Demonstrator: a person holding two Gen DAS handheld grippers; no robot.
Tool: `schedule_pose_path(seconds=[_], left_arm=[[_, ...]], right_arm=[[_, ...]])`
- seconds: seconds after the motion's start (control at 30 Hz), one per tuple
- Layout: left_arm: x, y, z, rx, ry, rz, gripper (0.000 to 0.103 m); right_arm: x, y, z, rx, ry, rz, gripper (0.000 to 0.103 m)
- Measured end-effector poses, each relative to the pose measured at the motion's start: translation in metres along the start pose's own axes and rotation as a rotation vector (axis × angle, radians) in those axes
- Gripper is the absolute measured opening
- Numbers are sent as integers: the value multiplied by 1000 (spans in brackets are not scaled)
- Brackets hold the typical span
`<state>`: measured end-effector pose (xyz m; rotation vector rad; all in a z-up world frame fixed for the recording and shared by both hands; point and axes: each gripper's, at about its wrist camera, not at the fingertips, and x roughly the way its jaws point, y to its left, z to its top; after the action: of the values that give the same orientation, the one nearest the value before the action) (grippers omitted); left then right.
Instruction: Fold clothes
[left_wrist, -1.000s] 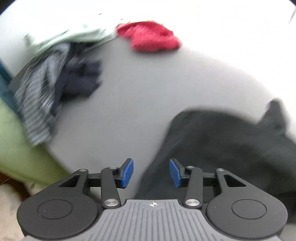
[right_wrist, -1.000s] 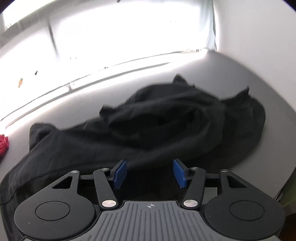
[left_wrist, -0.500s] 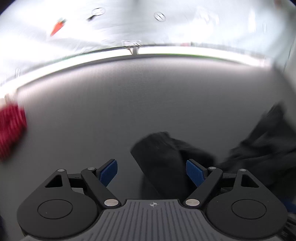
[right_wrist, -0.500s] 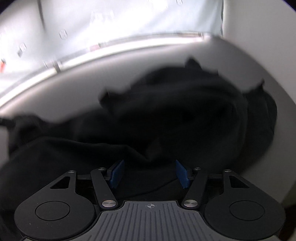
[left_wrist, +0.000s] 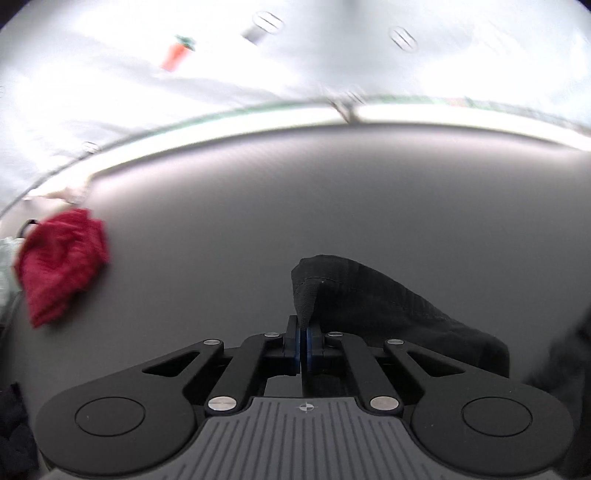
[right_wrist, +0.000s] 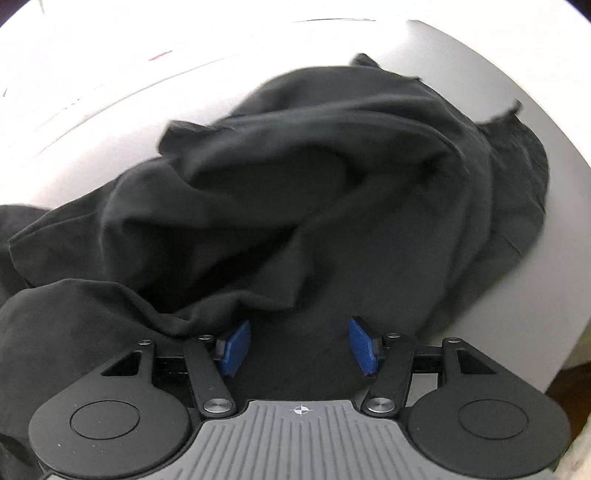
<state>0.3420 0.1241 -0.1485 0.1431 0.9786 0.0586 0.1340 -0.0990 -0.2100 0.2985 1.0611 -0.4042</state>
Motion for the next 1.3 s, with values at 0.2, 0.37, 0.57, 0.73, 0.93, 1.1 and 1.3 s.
schedule_pose_path(seconds=[0.2, 0.37, 0.57, 0.73, 0.93, 1.1, 1.3], left_arm=[[-13, 67, 64, -118, -140, 117, 4], [-26, 138, 67, -299, -119, 124, 5], [28, 133, -14, -226, 152, 218, 12], [5, 145, -62, -336, 216, 111, 31], [-41, 130, -59, -415, 195, -93, 49], [-52, 32, -21, -205, 195, -169, 58], [-42, -88, 18, -106, 232, -191, 59]], right_arm=[[-16, 18, 31, -6, -72, 96, 72], [-27, 32, 43, -53, -129, 131, 75], [-20, 14, 44, -2, -98, 108, 78], [-35, -31, 59, 121, -145, 50, 84], [-38, -81, 96, 175, -246, -21, 94], [-6, -110, 165, 160, -253, -45, 91], [47, -124, 237, 42, -128, 30, 90]])
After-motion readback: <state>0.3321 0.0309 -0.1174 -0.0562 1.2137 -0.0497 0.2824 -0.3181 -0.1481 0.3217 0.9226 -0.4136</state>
